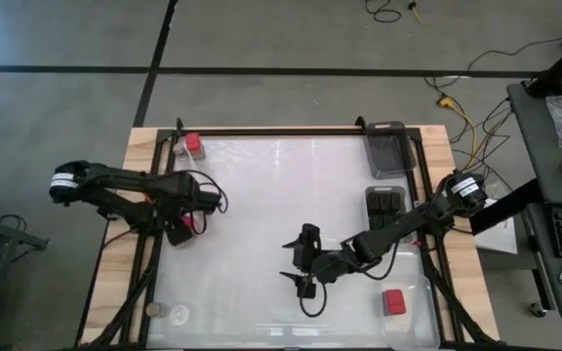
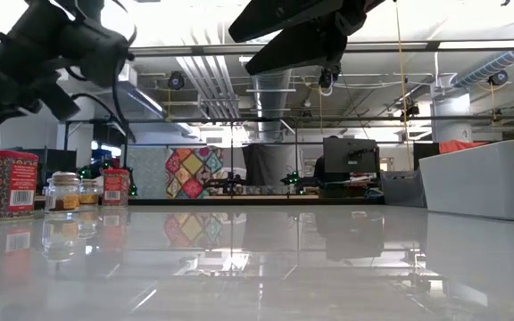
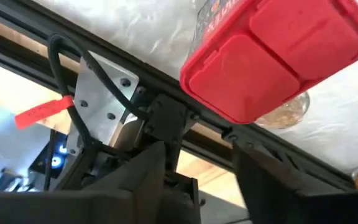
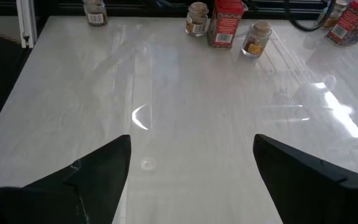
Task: Sort spices by type
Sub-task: Put the red seasoning can into the transparent bin
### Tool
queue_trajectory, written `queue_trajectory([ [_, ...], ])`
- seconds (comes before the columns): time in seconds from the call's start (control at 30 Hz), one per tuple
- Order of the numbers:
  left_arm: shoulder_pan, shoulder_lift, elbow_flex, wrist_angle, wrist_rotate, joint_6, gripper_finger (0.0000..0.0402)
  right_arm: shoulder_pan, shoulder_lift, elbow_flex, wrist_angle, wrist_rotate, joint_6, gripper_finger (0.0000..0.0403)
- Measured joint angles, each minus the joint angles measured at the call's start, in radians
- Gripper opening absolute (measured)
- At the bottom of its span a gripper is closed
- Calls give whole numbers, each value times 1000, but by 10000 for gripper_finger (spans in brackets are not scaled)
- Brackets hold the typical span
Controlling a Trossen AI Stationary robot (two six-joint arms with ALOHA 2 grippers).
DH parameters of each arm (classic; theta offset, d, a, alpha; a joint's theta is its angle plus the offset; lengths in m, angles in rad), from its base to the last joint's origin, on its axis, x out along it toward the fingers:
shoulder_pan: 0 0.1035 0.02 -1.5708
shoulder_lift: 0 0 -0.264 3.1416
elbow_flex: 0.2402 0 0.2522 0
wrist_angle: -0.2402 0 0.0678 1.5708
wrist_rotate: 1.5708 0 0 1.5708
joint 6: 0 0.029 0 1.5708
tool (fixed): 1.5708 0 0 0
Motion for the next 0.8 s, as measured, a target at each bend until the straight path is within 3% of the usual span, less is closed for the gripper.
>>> queue_trajectory([
  [0.37, 0, 128, -23, 29, 0, 57, 8, 0, 0, 0, -5, 0, 3, 319],
  [0.53, 0, 145, -24, 64, -61, 55, 5, 3, 0, 0, -17, -7, 3, 308],
  [0.8, -14, 138, 16, 171, -60, 34, 0, 6, 0, 0, -36, -8, 1, 303],
])
